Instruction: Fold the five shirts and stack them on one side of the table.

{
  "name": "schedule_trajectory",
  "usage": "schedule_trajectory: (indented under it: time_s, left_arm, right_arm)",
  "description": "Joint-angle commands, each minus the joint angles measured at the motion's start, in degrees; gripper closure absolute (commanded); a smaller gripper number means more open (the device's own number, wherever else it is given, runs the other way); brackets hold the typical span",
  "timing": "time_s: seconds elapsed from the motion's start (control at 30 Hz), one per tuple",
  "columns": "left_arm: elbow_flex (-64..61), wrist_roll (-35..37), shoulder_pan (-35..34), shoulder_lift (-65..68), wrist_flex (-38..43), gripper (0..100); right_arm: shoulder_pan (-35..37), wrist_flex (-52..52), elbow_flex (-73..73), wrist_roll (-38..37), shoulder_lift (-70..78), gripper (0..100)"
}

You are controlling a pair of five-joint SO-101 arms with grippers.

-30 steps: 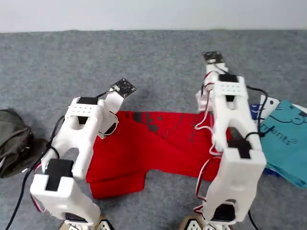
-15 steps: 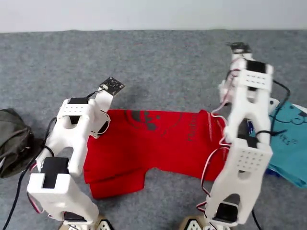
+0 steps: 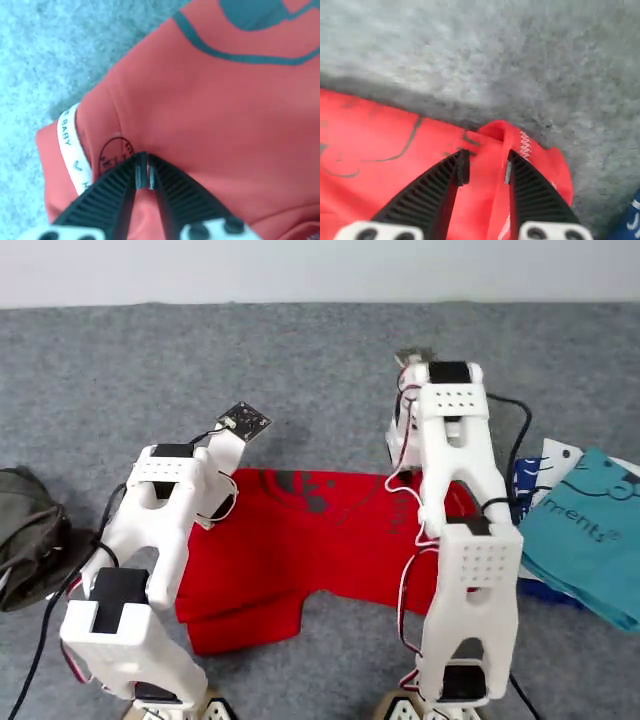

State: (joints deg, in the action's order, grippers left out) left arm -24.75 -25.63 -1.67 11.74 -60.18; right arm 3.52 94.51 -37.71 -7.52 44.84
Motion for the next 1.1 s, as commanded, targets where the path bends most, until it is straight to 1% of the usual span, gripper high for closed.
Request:
schedule_trajectory:
  time_s: [0.0, 0.1, 0.17, 0.37, 0.5, 0.57, 0.7, 0.83, 0.97, 1.07]
  left_arm:
    - [2.33, 0.44, 0.44, -0.44, 1.05, 99]
    - [2.33, 0.44, 0.35, -0.44, 1.05, 99]
    - [2.33, 0.44, 0.35, -0.44, 1.05, 99]
    - [2.33, 0.44, 0.35, -0.44, 1.05, 99]
    - [2.07, 0.44, 0.35, -0.44, 1.05, 99]
    - [1.71, 0.53, 0.35, -0.53, 1.14, 99]
    - [1.71, 0.53, 0.35, -0.53, 1.14, 99]
    - [1.36, 3.16, 0.18, -1.05, 1.85, 99]
    - [0.31, 4.4, -1.23, -2.55, 2.46, 99]
    - [-3.47, 4.31, -1.14, -4.92, 4.57, 99]
  right_arm:
    - [-6.46, -4.0, -3.16, -4.66, 2.24, 87.2]
    - [-11.65, -9.27, -3.16, -7.56, 3.74, 87.5]
    - [-13.67, -10.68, -3.52, -9.32, 3.21, 87.5]
    - [-16.66, -10.24, -9.76, -11.25, 0.57, 87.6]
    - [-16.92, -7.78, -13.63, -13.36, -0.13, 87.6]
    - [-16.04, -4.18, -16.09, -13.27, -0.13, 87.6]
    - [-10.86, 1.71, -19.16, -12.84, 0.22, 87.6]
    - [-5.93, 0.04, -19.34, -7.82, 1.27, 87.4]
    - [-3.65, -1.01, -19.52, -7.56, 5.58, 87.5]
    - [-3.82, -1.01, -19.52, -7.56, 8.92, 87.6]
